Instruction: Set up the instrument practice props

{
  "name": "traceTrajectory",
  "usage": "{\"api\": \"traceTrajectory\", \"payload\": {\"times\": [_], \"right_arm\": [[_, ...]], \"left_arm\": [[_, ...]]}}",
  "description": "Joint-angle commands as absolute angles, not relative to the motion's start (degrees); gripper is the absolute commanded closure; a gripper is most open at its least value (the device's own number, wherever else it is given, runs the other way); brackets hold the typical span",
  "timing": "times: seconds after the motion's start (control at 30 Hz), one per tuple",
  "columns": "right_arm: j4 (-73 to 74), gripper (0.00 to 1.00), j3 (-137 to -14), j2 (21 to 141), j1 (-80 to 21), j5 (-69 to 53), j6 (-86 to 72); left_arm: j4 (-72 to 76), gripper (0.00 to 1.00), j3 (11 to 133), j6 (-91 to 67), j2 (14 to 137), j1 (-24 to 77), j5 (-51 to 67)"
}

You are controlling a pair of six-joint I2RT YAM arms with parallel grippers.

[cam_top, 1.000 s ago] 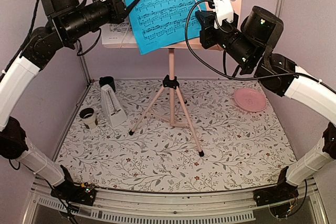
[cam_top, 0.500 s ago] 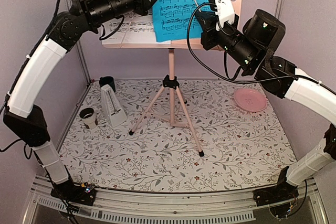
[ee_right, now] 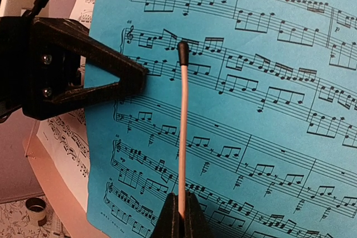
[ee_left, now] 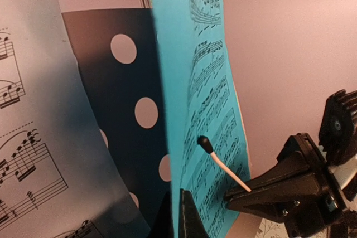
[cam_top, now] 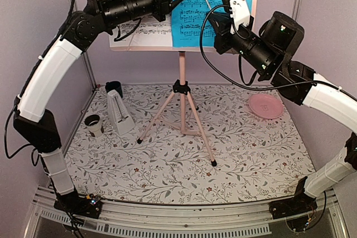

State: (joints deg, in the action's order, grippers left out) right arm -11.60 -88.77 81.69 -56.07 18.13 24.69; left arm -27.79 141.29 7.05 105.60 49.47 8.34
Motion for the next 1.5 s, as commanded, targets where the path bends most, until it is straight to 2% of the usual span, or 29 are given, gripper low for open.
{"api": "traceTrajectory", "payload": {"times": [0.0,0.57,0.63,0.77,1.0,1.23,1.47], "right_arm": [[-13.3,1.0,-88.0,79.9,-55.9,16.0,24.2],[-13.3,1.0,-87.3,79.4,-55.6,15.3,23.4],[-13.2,0.96,-87.3,79.4,-55.5,15.4,23.3],[-13.0,0.88,-87.3,79.1,-55.5,15.6,22.7],[-12.9,0.76,-87.2,78.8,-55.5,16.5,21.9],[-12.5,0.75,-86.9,78.2,-55.5,17.8,21.1],[-12.1,0.75,-86.3,77.4,-55.5,18.6,20.6]], "left_arm": [[-27.0,1.0,142.7,8.0,106.6,48.7,11.0],[-27.1,1.0,144.4,7.7,108.5,49.0,12.9],[-27.1,0.99,144.4,7.7,108.6,49.0,12.6],[-27.3,0.82,144.2,8.1,107.8,49.3,11.5],[-27.4,0.61,142.8,8.5,105.4,49.8,9.0],[-27.8,0.42,140.5,10.0,102.3,51.1,5.6],[-27.4,0.27,135.0,10.5,96.4,51.2,3.4]]}}
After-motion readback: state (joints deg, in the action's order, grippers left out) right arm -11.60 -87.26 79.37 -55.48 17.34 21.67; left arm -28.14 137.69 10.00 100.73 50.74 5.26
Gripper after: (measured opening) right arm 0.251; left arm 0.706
